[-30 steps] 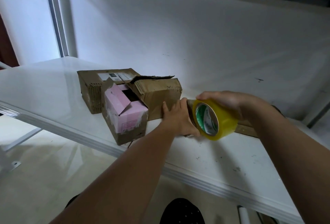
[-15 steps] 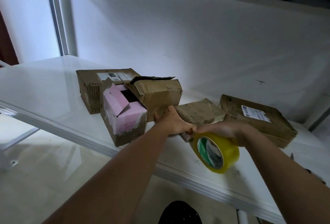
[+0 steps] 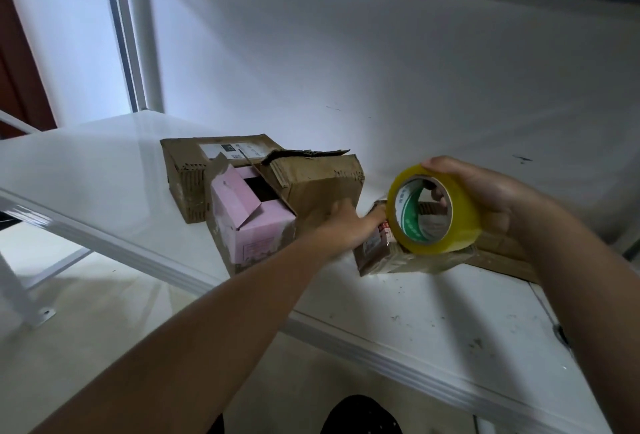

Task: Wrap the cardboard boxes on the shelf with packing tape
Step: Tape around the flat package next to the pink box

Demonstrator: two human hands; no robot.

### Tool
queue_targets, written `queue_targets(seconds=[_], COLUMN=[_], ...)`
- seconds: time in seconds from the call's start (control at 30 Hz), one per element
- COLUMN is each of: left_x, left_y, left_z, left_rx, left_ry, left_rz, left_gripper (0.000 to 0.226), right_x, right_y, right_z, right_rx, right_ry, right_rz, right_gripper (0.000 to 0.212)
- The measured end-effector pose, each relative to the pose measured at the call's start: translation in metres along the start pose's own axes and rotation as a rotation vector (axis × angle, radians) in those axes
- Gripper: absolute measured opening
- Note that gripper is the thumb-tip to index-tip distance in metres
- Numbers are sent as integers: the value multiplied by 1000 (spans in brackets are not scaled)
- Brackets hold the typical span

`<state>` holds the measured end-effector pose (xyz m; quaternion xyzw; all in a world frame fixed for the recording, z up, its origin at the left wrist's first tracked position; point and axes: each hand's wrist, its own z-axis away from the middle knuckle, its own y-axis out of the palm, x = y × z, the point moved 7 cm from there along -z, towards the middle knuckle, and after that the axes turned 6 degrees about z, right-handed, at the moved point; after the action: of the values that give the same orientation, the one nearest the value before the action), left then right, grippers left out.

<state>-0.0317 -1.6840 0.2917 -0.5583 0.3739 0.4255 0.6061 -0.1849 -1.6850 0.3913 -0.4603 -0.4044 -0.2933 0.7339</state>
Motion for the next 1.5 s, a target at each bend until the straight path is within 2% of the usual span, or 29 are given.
queue_targets(seconds=[0.03,0.1,0.17,0.27,0.33,0.4,0.5,0.67,0.77,0.87,0.93,1.0,1.1,1.13,1.23,1.27,1.37,1.43,1.5], left_x=[-3,-6,0,7,4,1,3,6,1,7,10,7,2,2,8,13,28,33,33], left_y=[-1,10,20,22,18,11,7,0,2,2,-1,-3,-6,-7,-6,1,18,23,25], left_z=[3,12,17,12,10,7,5,-6,-10,-9,-8,-7,-8,-9,-9,-7,3,5,5], left_rx=[-39,48,127,98,18,-83,-111,-52,-31,-46,-79,-108,-98,-82,19,86,224,243,229], left_ry=[109,292,345,337,368,388,334,201,167,93,80,82,52,29,-64,-132,-289,-306,-271], left_rz=[37,109,51,-202,-293,-289,-263,-100,-149,-90,-66,-148,-129,-88,90,168,221,259,352], left_gripper=[71,69,90,120,115,101,94,94,89,81,84,88,97,95,44,37,36,32,42], right_x=[1,5,9,12,12,13,13,-5,-31,-60,-68,-71,-66,-59,-31,-21,-8,-11,-14], right_y=[0,2,9,15,14,15,17,22,28,50,58,59,42,33,10,5,0,2,3], right_z=[-2,-6,-8,-8,-5,0,5,13,15,15,12,13,15,15,16,15,6,0,-2], right_rx=[-34,-84,-95,-80,-58,19,158,324,272,294,282,277,229,198,119,72,-86,-120,-128], right_ry=[8,27,38,42,15,-22,-13,213,270,277,245,233,184,127,-70,-107,-164,-152,-130], right_rz=[8,33,47,53,25,-13,-33,184,203,143,48,24,61,51,-105,-121,-23,-40,-78], right_gripper=[71,70,62,61,67,62,51,56,62,48,42,42,52,57,58,56,49,44,44])
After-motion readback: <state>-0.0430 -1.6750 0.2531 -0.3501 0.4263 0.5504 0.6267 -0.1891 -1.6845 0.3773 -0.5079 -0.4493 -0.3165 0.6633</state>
